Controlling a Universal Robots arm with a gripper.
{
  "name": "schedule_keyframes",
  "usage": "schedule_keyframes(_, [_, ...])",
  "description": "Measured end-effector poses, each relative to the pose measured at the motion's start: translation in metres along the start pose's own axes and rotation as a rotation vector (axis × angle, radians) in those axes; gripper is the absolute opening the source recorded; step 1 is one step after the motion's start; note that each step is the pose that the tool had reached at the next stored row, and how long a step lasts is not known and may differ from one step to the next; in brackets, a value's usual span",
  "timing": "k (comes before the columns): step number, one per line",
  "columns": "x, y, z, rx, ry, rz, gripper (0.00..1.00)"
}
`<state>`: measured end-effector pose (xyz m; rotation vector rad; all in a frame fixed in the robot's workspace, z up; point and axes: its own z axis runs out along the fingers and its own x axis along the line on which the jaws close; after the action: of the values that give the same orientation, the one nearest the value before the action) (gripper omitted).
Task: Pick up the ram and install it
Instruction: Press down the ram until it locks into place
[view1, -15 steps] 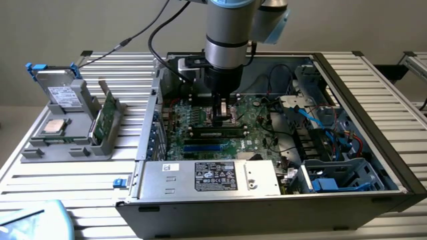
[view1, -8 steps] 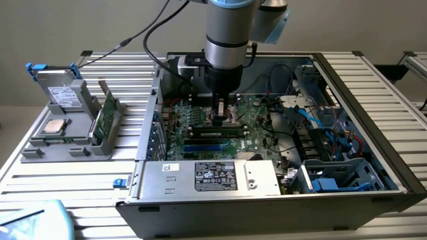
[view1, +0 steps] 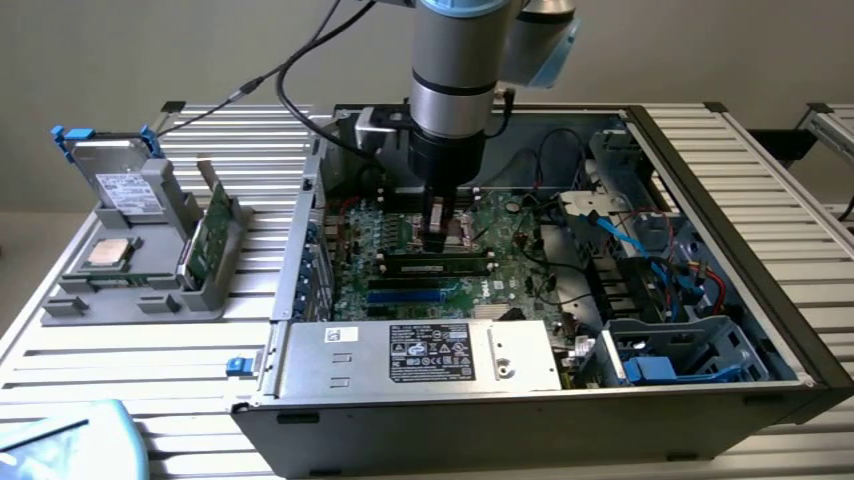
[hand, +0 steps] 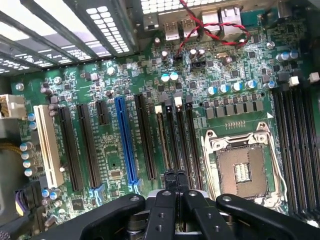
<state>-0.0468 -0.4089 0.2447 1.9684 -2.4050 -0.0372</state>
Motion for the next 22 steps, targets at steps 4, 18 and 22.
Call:
schedule_keyframes(4, [0.0,0.0,0.0,-0.0006,-0.0024,0.062,0.11])
schedule_keyframes(18, [0.0,0.0,0.0,-0.0031,-0.0115,0.29,0.11])
schedule_keyframes(22, [0.0,0.0,0.0,-0.0038,-0.0142,0.358,0.11])
